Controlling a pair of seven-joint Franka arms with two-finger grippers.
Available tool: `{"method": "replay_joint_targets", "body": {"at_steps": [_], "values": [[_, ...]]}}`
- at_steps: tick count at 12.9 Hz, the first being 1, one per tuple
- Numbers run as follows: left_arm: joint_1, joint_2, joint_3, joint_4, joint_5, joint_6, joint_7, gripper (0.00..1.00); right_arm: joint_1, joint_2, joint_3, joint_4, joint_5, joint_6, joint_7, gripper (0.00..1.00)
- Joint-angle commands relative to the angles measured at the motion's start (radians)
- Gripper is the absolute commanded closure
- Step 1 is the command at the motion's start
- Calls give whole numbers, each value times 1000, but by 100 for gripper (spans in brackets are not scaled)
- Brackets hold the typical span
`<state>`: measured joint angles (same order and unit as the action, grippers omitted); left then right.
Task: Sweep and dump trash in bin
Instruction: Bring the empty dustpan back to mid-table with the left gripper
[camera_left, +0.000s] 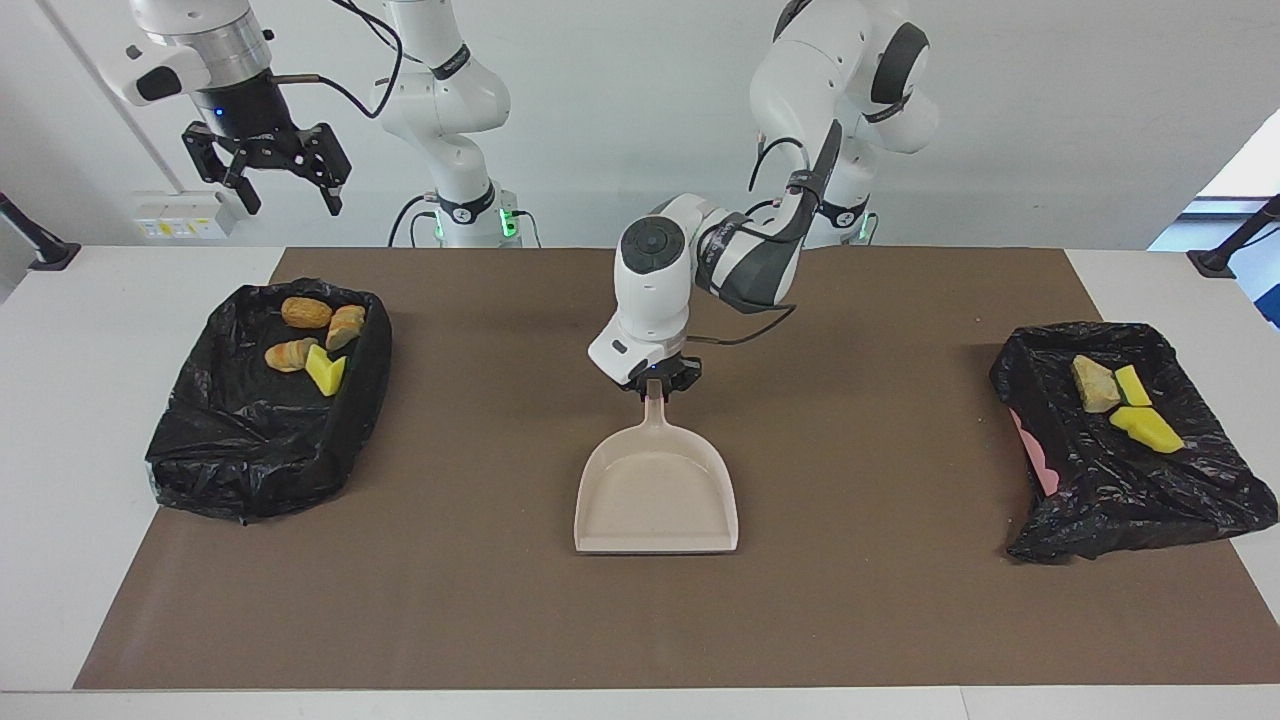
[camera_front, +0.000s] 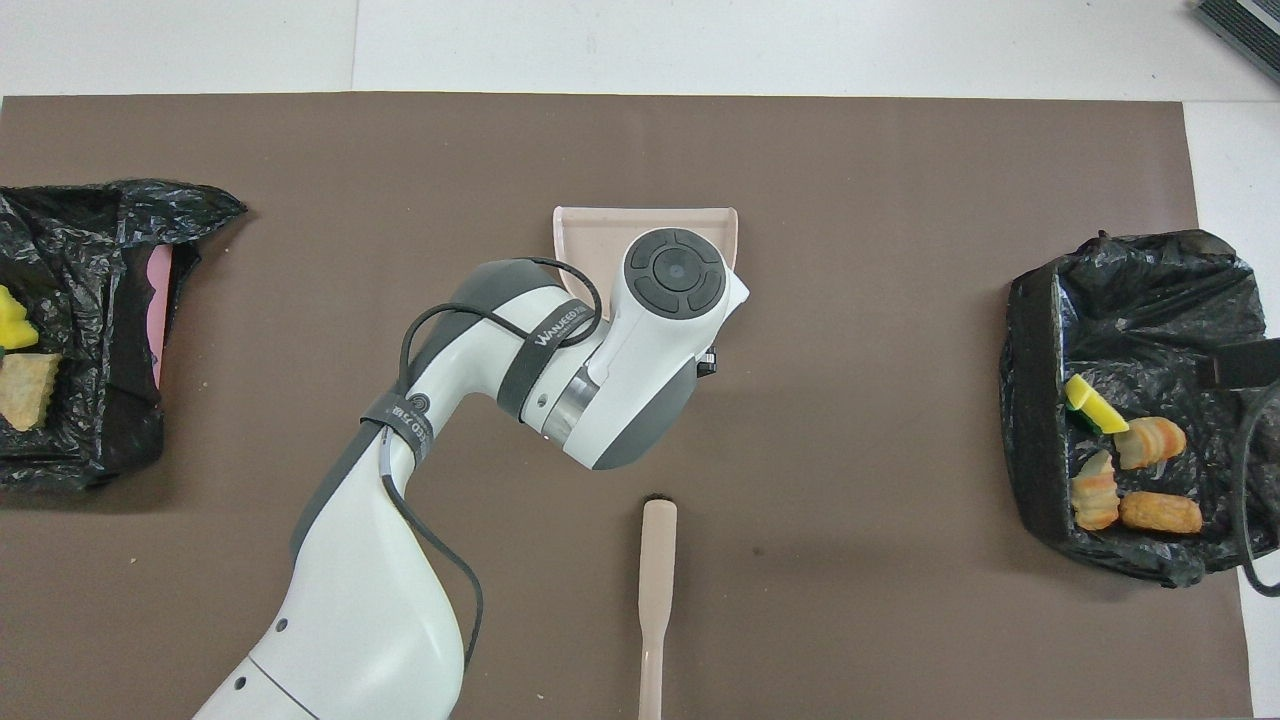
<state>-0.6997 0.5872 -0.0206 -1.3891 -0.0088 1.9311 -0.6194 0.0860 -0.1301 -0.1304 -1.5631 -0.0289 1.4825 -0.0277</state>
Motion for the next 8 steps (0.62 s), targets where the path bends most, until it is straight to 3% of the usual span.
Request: {"method": "replay_joint_targets", "body": {"at_steps": [1,2,3,5,8], "values": [[-11,11,13,22,-17,34,-2,100,-11,-19,12,-12,-22,-2,-15,0],[-12,6,8,10,-17,29,0,100,-11,-19,12,-15,-22,-2,-17,0],[-14,2,7,2,-19,23,0,93,-11,-19,12,-14,-22,-2,-20,0],[-14,-6,-4,-19,-19,17,0,54,-11,-23,12,-18,-20,-8,-27,0],[-17,-9,-15,-21,-13,9,0,15,-9,-23,12,-20,-20,-10,-27,0]]}}
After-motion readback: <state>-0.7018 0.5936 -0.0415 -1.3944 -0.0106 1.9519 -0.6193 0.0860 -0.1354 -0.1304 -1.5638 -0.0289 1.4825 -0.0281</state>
